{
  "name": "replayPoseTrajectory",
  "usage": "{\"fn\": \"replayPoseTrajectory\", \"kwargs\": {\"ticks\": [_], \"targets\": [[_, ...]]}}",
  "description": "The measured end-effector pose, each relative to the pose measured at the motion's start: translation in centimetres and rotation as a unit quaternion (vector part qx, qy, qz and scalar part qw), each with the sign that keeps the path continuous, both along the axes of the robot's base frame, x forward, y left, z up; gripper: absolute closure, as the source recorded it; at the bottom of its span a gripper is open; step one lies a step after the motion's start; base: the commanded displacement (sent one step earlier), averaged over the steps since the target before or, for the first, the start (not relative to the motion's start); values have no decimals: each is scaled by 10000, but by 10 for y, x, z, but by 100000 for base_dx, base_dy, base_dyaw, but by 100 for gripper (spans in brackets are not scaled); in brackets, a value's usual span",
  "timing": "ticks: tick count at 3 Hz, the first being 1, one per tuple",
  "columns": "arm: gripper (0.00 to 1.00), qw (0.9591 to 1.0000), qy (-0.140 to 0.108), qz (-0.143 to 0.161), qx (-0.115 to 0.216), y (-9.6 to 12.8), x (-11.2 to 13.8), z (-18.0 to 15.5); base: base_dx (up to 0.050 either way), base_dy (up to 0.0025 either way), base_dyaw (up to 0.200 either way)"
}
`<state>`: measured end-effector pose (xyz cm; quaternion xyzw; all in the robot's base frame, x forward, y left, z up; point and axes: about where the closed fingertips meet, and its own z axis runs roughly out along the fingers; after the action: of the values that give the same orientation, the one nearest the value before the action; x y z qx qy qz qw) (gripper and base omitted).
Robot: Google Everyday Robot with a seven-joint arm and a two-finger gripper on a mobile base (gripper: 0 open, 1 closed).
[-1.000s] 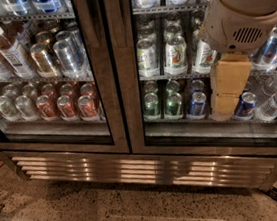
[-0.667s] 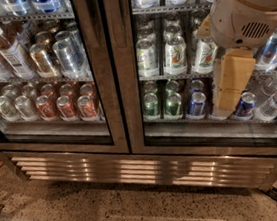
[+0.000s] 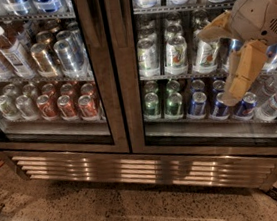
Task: Open right fridge door
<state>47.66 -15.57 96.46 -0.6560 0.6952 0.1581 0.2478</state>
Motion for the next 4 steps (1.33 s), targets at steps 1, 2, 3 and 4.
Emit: {"fn": "replayPoseTrajectory", "kwargs": {"ticks": [1, 2, 3, 4], "targets": [[0, 10000, 13, 22, -6, 2, 2, -1, 0, 0, 0], [0, 9992, 55, 344, -180, 26, -6, -13, 0, 0, 0], [0, 9959, 127, 787, -419, 55, -19, -29, 0, 0, 0], [0, 9959, 127, 787, -416, 55, -19, -29, 0, 0, 0]]}}
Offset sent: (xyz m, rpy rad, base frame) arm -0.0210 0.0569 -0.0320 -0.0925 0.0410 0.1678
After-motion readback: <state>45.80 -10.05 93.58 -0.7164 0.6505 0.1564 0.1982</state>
